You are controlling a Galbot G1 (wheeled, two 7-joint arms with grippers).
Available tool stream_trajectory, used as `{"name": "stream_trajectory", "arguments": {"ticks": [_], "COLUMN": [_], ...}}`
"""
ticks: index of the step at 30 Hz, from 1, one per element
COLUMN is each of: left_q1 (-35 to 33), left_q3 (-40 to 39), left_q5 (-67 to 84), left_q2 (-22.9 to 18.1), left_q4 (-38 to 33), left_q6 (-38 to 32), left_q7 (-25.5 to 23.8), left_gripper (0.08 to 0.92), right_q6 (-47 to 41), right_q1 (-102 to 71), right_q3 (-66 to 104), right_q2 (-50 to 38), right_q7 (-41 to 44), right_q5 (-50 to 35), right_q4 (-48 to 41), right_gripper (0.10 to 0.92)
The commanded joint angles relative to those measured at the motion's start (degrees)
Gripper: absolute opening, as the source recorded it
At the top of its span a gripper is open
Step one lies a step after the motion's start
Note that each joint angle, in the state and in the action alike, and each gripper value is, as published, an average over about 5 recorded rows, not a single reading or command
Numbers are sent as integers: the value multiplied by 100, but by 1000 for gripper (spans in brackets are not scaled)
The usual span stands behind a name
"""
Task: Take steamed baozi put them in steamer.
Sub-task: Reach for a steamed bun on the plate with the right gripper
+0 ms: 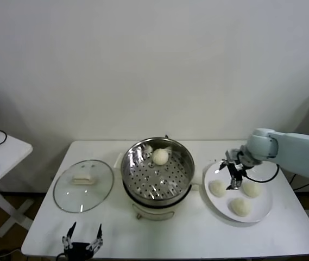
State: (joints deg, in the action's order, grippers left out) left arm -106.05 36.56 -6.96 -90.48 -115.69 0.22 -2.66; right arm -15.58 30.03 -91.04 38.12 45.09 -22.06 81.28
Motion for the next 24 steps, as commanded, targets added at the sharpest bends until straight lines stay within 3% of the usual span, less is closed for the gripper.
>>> {"name": "stream_trajectory", "arguments": {"ticks": [1, 24], "left_q1": [-3, 0], "left_q3": [-2, 54], "left_q5": [-16, -48], "left_q2": [-9, 11], "left_q4": [15, 43], "left_q6": [0, 28], "left_q7": [0, -6], "left_gripper": [823, 823], "right_q6": [-304, -230], "right_q1": [-935, -1933], "right_q3": [616, 1769], "right_q2": [-39, 378], "right_q7": [-223, -236], "right_q5": [431, 897], "right_q4": [-244, -860], "right_gripper": [823, 823]}}
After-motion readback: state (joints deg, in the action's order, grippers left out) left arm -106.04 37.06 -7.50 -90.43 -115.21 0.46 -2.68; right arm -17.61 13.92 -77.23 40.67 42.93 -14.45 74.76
